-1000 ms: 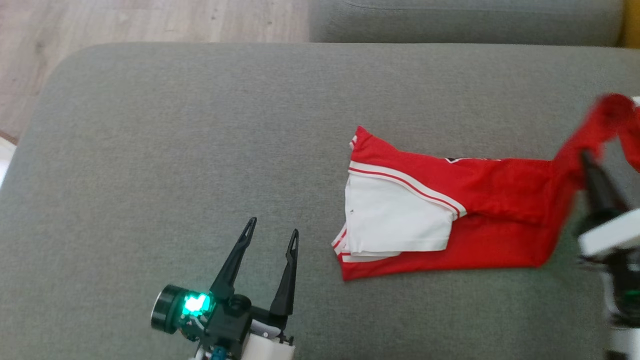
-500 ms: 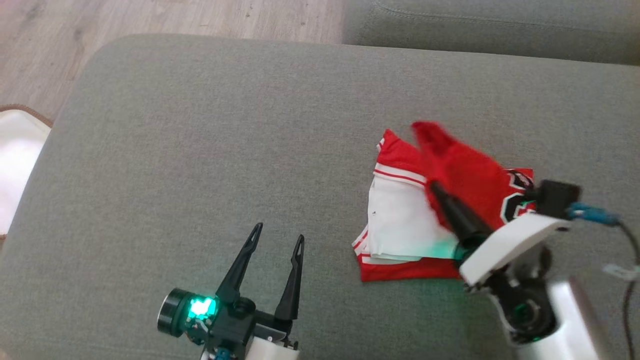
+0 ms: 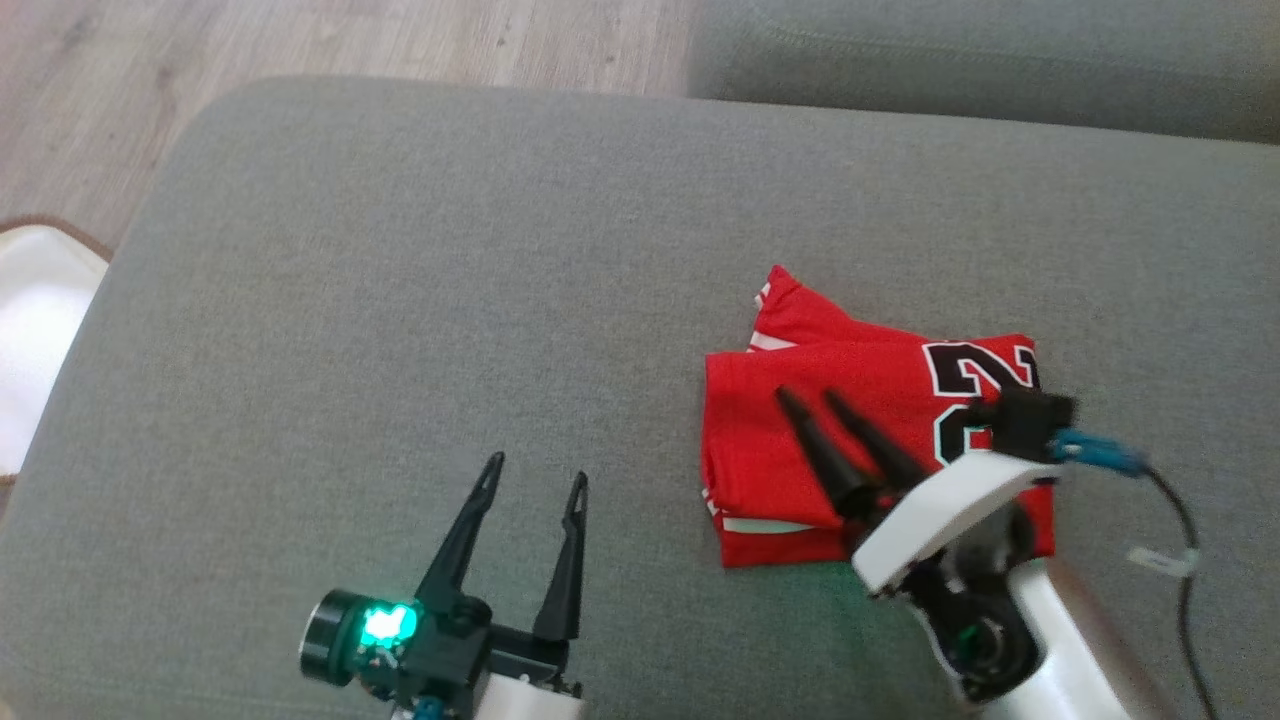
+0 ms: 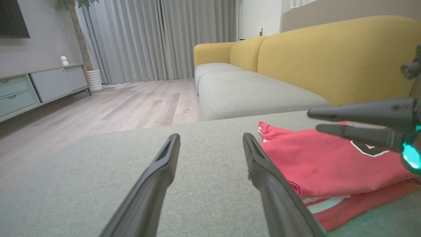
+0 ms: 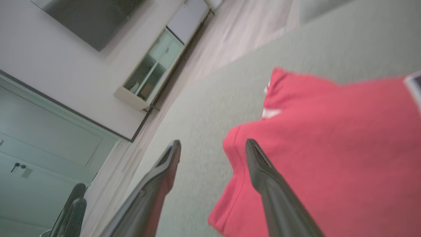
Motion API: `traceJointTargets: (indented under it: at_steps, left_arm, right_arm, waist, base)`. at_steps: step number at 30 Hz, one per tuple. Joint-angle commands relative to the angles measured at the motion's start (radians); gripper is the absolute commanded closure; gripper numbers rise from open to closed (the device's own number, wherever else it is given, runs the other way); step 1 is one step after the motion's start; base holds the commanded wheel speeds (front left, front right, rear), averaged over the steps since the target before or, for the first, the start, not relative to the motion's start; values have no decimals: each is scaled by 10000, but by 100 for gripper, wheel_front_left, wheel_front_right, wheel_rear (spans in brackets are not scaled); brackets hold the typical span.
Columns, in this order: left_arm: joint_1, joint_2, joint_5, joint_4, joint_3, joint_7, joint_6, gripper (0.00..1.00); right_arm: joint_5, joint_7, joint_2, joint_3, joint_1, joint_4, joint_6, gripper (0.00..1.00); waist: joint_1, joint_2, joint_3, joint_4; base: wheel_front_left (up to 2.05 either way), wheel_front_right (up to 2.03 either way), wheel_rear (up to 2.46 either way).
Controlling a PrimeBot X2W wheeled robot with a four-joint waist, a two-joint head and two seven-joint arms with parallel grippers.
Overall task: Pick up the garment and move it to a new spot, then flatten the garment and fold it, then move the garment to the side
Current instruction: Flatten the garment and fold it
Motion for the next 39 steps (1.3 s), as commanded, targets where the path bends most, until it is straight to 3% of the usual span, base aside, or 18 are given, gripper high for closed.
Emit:
traceJointTargets:
  at_steps: [1,9,14,20,25,39]
  left_arm:
    - [-117,-80,121,-310,464,-93,-28,0]
    - [364,-87,-123,-287,1058,-93,-17,0]
    - [725,-116,-248,-348,1368,-93,-62,0]
    - [1225,-185,-418,-292,1765,-93,-238,0]
    - [1645,-277,-474,-248,2055,-93,-424,0]
    - [1940,-478,-392,-185,2619,-93,-743,0]
  right_arm:
    - [-416,-506,-160,-18,-446,-585,67,0]
    - [-2588,-3574,-1654,-1361,626,-790,67,0]
    - [-3901,-5024,-2007,-1786,1552,-274,67,0]
    - [-5166,-5267,-1528,-2432,2446,-148,67,0]
    - [-5453,-5271,-965,-2785,3113,-302,67,0]
    - [-5669,-5273,-819,-2628,3460,-298,67,0]
  waist:
    - [0,0,-159,-109]
    - [0,0,-870,-635]
    - [0,0,-1283,-861]
    - [0,0,-1728,-1009]
    - [0,0,-1995,-1054]
    - [0,0,-2119,-1142]
  base:
    - [0,0,0]
    - [0,0,0]
    - [0,0,0]
    - [0,0,0]
    - [0,0,0]
    - [0,0,0]
